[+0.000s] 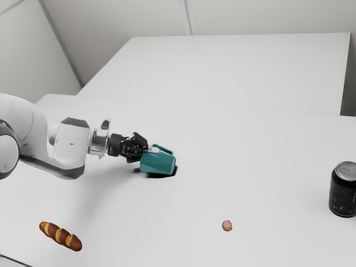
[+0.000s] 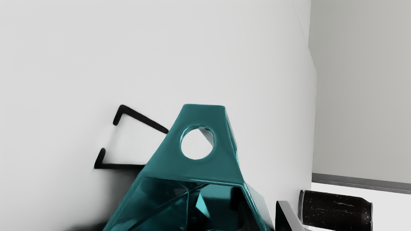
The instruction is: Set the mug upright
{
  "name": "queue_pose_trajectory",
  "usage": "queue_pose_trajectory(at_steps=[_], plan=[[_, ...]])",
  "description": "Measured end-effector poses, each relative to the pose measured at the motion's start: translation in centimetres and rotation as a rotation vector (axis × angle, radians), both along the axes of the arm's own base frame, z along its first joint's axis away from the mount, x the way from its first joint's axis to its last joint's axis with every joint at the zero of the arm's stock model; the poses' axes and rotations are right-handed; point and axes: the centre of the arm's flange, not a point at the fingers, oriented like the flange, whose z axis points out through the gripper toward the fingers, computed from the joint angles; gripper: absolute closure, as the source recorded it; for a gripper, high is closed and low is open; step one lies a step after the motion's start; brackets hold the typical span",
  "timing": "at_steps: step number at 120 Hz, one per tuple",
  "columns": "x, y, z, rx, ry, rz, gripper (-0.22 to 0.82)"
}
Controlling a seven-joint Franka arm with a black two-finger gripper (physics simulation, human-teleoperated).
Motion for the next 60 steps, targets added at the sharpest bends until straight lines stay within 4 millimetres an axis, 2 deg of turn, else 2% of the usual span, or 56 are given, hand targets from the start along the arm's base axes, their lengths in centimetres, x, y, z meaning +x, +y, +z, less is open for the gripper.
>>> queue_pose_trajectory(at_steps=[13, 32, 53, 60], plan=[[0.0, 0.0, 0.1, 0.007, -0.012, -0.003, 0.75], [0.2, -0.2, 1.2, 0.016, -0.044, -0.016, 0.76], [1.1, -2.0, 5.4, 0.032, -0.133, -0.057, 0.77], [2.0, -2.2, 7.4, 0.069, -0.17, -0.092, 0.77]])
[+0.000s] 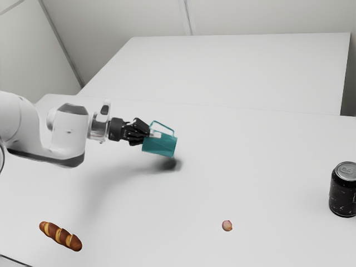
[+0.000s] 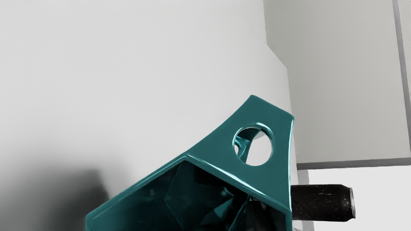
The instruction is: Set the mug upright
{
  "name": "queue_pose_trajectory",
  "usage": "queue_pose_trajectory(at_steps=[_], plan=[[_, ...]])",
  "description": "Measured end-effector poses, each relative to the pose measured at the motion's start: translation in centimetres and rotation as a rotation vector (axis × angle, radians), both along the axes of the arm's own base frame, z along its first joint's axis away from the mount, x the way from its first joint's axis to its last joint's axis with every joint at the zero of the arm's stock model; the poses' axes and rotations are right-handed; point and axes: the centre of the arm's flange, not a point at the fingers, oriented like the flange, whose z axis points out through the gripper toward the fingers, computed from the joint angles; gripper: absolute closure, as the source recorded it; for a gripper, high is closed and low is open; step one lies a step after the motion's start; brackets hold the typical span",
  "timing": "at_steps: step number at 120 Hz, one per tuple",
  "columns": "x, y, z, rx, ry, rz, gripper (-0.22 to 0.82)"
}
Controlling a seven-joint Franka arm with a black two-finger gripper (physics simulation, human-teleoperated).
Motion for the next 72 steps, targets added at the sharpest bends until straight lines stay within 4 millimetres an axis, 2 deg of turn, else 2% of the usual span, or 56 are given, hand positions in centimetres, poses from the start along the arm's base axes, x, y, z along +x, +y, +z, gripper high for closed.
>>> queue_pose_trajectory(at_steps=[12, 20, 34, 42, 57, 72], plan=[[2.6, 0.4, 5.5, 0.196, -0.084, -0.135, 0.78], [3.6, 1.1, 8.3, 0.377, -0.104, -0.238, 0.78], [4.5, 1.4, 11.1, 0.689, -0.089, -0.404, 0.78], [5.2, 0.7, 12.5, 0.845, -0.086, -0.484, 0.78], [6.2, -1.2, 13.0, 1.097, -0.057, -0.596, 0.78], [7.2, -1.1, 10.6, 1.208, 0.001, -0.601, 0.78]])
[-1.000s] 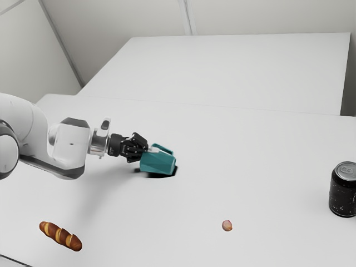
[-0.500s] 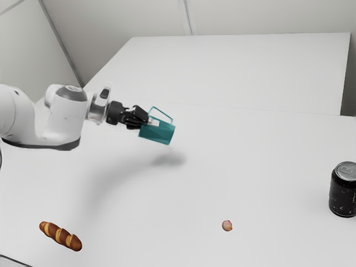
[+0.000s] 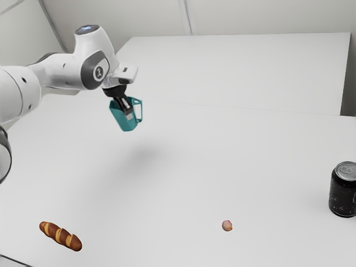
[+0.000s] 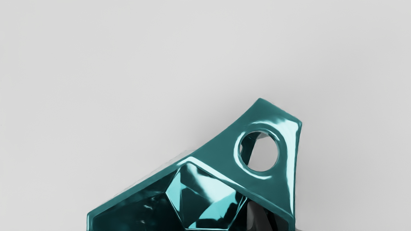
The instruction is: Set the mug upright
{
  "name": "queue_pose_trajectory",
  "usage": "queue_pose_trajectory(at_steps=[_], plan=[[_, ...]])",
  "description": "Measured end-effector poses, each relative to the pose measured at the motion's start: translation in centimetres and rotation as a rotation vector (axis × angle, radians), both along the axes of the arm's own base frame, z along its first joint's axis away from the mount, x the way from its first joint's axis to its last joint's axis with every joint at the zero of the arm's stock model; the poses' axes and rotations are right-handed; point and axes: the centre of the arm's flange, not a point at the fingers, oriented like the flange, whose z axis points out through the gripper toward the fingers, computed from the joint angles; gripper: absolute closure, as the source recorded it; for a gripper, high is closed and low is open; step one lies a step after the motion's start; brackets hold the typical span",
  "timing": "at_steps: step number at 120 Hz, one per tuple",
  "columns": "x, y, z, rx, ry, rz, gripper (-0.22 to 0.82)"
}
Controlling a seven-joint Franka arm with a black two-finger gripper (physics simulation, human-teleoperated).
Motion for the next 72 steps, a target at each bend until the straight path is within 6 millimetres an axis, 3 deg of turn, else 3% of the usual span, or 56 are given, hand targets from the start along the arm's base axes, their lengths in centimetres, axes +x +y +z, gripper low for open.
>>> queue_pose_trajectory(at_steps=[42, 72], plan=[[0.1, 0.1, -6.8, -0.01, 0.057, 0.176, 0.78], [-0.2, 0.0, -9.1, -0.055, 0.064, 0.286, 0.74]])
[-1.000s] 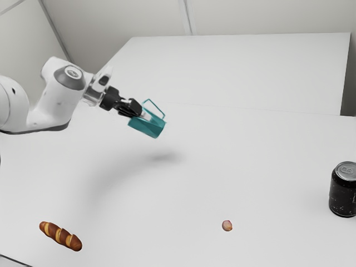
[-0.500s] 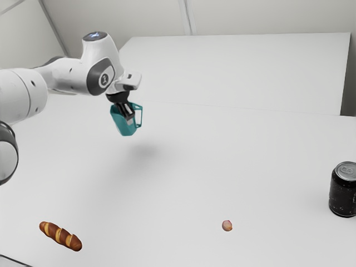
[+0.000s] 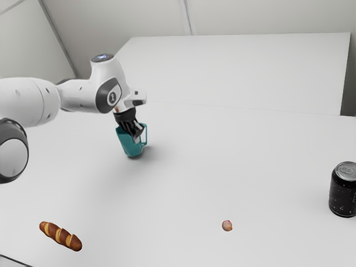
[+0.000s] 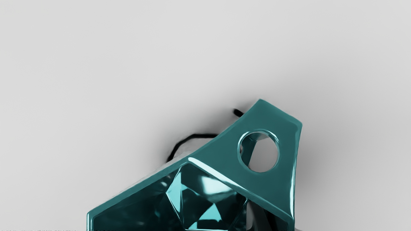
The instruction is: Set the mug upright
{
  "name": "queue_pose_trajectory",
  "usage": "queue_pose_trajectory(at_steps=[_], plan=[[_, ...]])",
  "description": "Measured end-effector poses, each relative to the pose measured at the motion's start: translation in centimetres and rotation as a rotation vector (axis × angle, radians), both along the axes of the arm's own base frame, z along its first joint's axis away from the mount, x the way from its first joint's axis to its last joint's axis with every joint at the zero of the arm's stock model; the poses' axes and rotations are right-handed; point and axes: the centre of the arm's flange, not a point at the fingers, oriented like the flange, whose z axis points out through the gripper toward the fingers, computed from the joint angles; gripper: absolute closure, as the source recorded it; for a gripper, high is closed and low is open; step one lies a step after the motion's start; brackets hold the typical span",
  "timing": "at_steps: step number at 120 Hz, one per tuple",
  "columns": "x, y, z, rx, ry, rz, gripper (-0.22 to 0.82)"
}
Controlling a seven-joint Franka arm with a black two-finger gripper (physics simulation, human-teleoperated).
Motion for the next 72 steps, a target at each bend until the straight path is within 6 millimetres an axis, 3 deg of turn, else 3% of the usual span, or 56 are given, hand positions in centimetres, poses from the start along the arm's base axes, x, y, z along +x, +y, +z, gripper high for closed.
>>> queue_pose_trajectory(at_steps=[25, 40, 48, 56, 72], plan=[[0.0, 0.1, -0.1, -0.008, -0.012, 0.054, 0.33], [0.0, 0.2, 0.1, -0.01, -0.019, 0.077, 0.18], [-0.1, 0.2, 1.6, -0.013, -0.035, 0.087, 0.13], [-0.2, 0.1, 5.6, -0.018, -0.068, 0.099, 0.1], [0.3, -1.0, 18.8, -0.027, -0.148, 0.113, 0.05]])
